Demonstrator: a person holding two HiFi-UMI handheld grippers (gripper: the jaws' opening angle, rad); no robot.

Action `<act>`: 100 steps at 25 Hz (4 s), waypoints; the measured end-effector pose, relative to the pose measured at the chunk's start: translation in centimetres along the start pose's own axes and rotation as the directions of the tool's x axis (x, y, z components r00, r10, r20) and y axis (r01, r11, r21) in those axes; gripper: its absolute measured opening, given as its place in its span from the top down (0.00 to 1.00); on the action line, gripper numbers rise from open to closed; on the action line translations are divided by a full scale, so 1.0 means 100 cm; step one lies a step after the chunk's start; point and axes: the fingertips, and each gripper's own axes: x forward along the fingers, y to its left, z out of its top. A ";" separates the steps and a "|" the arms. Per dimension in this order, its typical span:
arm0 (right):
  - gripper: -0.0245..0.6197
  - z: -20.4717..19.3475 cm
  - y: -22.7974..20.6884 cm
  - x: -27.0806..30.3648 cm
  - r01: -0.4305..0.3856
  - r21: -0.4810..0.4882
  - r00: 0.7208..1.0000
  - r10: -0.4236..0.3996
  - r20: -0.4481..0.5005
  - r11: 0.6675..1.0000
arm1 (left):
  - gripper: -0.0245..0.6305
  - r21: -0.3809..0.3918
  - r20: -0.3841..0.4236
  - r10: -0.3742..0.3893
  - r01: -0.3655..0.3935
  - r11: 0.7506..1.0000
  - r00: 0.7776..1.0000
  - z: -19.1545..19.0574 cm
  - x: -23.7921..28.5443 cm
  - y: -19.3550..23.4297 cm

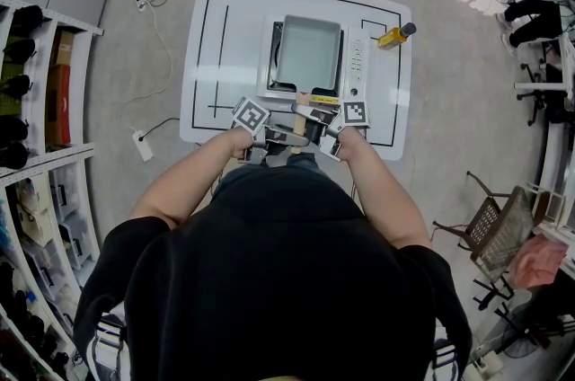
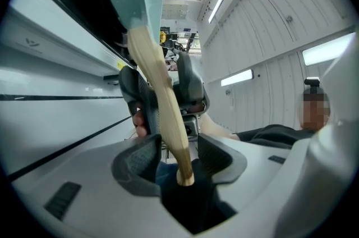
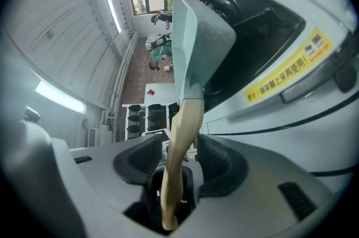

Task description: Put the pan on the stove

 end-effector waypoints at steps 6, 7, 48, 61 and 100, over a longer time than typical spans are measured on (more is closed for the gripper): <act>0.64 0.003 -0.004 -0.007 0.077 -0.007 0.996 -0.076 0.035 0.997 | 0.66 -0.028 0.049 0.009 -0.007 1.000 0.999 0.005 -0.009 -0.001; 0.64 0.004 -0.005 -0.009 0.087 -0.016 0.995 -0.087 0.041 0.996 | 0.66 -0.031 0.059 0.004 -0.003 1.000 0.998 0.006 -0.010 -0.001; 0.66 0.048 0.003 -0.110 0.585 -0.332 0.781 -0.404 0.476 0.740 | 0.59 0.354 0.386 0.327 -0.465 0.811 0.863 0.065 -0.099 -0.013; 0.66 0.060 0.024 -0.136 0.715 -0.374 0.664 -0.406 0.627 0.591 | 0.59 0.404 0.620 0.405 -0.716 0.570 0.672 0.086 -0.145 -0.037; 0.77 0.059 0.086 -0.139 0.796 -0.502 0.593 -0.272 0.758 0.337 | 0.70 0.427 0.777 0.396 -0.872 0.240 0.490 0.090 -0.158 -0.073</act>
